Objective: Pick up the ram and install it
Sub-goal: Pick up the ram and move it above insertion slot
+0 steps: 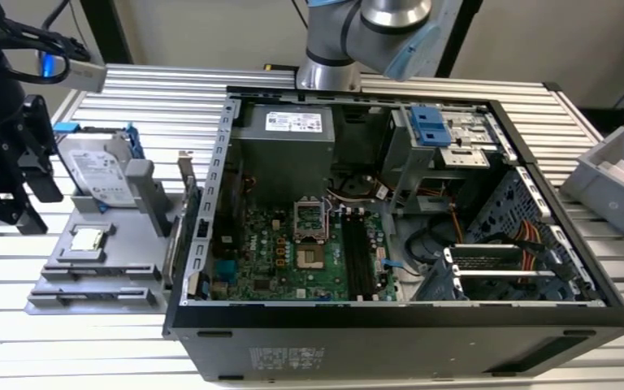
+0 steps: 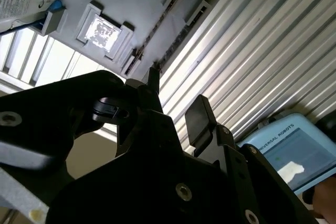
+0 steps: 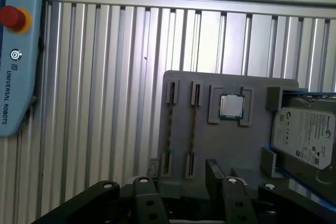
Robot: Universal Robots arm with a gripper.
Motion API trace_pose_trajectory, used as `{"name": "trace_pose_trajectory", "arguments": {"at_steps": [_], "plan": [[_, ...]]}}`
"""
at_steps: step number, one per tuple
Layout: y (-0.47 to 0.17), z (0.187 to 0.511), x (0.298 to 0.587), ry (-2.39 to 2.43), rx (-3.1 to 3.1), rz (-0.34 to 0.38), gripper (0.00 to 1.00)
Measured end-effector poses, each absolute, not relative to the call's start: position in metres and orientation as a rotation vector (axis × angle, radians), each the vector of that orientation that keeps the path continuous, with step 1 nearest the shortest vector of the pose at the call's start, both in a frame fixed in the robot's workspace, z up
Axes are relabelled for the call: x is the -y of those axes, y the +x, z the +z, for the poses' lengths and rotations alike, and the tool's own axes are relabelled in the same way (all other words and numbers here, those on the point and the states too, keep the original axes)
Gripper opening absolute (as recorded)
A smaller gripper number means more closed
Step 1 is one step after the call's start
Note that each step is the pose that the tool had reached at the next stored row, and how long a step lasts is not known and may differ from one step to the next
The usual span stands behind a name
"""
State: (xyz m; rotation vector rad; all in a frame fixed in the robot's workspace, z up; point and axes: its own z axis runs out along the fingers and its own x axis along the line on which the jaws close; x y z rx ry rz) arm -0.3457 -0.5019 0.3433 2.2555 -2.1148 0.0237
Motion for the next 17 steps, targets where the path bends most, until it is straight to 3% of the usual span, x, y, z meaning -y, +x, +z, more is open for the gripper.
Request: {"name": "trace_pose_trajectory", "arguments": {"at_steps": [17], "plan": [[-0.3457, 0.3328, 0.5019, 2.249, 2.109, 0.036, 1.0]]}}
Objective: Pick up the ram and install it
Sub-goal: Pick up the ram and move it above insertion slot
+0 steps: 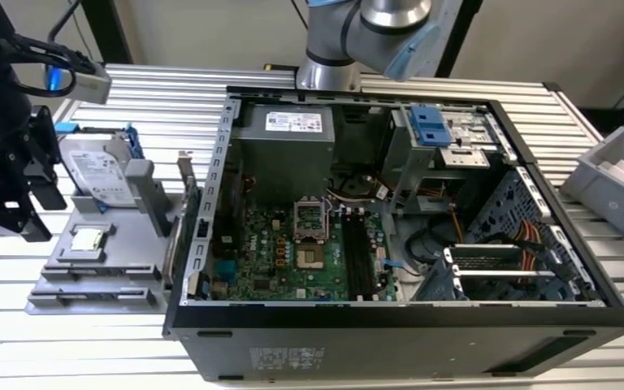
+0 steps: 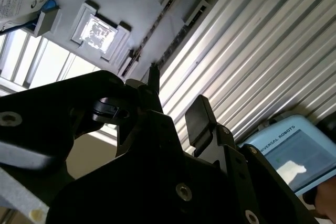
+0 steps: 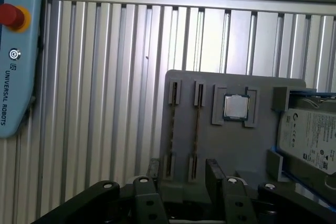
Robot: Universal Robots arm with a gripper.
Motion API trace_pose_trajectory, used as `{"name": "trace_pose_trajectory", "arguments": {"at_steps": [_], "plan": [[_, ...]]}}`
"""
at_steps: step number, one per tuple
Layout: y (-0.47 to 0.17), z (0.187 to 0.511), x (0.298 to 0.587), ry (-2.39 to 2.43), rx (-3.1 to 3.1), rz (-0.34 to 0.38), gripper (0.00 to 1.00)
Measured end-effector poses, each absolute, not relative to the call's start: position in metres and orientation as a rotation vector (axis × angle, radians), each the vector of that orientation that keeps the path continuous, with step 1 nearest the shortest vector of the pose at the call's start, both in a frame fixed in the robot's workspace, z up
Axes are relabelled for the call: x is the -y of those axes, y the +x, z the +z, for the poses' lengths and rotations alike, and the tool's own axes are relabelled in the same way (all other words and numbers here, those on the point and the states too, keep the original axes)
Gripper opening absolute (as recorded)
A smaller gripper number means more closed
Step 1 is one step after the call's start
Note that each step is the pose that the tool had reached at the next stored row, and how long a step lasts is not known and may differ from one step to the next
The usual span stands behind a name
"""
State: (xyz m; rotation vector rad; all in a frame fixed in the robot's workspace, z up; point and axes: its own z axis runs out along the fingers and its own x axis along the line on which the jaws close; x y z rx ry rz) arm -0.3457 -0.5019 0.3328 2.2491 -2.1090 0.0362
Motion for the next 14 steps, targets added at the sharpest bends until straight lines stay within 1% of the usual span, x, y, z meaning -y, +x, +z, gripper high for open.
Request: {"name": "trace_pose_trajectory", "arguments": {"at_steps": [14], "plan": [[-0.346, 0.321, 0.502, 2.234, 2.118, 0.042, 1.0]]}}
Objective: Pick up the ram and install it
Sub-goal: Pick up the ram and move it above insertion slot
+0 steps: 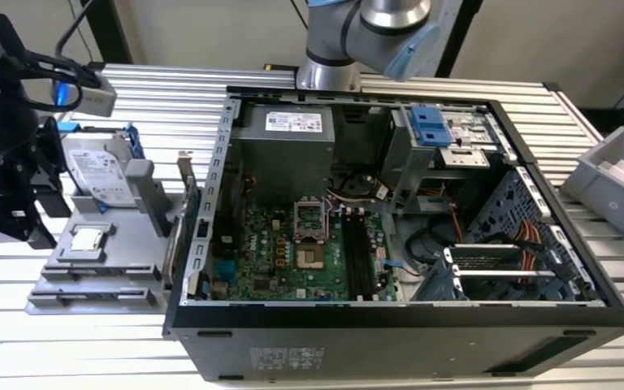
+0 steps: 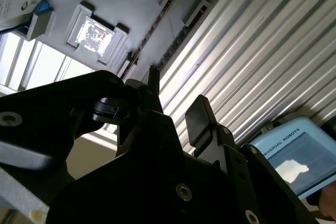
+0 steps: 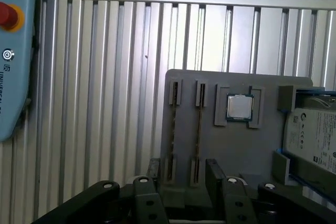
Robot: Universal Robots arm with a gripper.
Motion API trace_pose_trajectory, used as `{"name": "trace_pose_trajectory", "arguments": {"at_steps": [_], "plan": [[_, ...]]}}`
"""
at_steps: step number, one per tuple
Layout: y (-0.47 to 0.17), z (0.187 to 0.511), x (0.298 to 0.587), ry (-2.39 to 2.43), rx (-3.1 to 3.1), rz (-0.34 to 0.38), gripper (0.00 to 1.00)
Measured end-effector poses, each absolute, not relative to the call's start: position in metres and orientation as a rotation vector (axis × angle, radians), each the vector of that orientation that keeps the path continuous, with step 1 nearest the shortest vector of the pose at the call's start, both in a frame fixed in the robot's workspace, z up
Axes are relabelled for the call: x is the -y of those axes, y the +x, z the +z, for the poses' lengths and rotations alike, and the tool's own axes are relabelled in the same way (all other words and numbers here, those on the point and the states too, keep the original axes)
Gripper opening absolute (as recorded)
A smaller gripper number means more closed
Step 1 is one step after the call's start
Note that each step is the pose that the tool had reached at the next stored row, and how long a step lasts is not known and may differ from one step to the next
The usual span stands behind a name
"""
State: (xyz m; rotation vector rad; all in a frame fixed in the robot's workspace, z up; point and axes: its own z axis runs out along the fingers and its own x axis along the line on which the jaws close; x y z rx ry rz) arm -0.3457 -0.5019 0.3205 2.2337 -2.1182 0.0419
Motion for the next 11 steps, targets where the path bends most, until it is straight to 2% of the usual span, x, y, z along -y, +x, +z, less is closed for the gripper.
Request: {"name": "trace_pose_trajectory", "arguments": {"at_steps": [11], "plan": [[-0.346, 0.309, 0.502, 2.228, 2.113, 0.051, 1.0]]}}
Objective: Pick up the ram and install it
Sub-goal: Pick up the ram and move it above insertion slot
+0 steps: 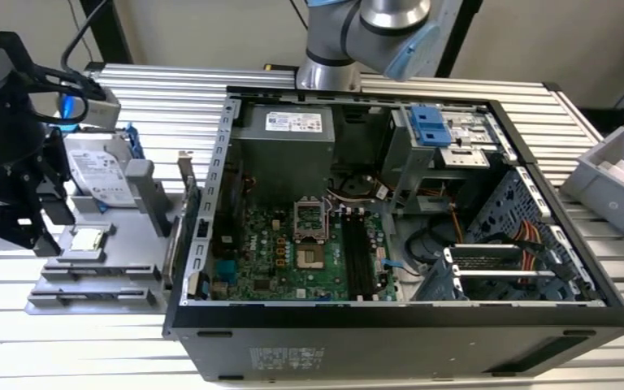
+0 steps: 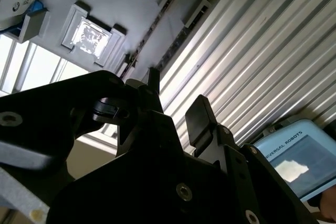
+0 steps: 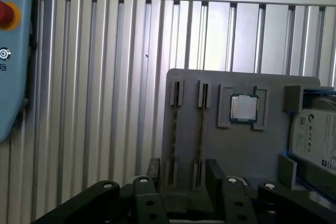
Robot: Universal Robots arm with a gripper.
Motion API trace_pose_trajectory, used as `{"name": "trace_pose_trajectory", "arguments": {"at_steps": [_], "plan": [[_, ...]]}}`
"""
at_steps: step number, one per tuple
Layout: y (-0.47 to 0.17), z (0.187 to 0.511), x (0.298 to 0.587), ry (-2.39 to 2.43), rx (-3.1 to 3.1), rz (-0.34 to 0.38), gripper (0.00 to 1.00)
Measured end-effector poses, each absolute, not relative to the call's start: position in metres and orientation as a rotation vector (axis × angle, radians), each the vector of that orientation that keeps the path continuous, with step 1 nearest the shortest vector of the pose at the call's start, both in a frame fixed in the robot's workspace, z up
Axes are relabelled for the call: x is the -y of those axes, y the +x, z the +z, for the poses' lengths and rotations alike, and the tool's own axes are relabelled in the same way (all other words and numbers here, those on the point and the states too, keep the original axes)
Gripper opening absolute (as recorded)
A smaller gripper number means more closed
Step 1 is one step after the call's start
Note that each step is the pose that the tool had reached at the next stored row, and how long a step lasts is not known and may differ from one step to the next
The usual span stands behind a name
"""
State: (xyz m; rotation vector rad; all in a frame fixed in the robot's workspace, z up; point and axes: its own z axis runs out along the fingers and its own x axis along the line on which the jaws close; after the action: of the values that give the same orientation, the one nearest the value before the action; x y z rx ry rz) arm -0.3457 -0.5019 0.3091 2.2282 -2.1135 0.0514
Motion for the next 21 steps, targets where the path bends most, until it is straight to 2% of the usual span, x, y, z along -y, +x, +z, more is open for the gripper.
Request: {"name": "trace_pose_trajectory", "arguments": {"at_steps": [21], "plan": [[-0.346, 0.291, 0.503, 2.218, 2.108, 0.057, 1.0]]}}
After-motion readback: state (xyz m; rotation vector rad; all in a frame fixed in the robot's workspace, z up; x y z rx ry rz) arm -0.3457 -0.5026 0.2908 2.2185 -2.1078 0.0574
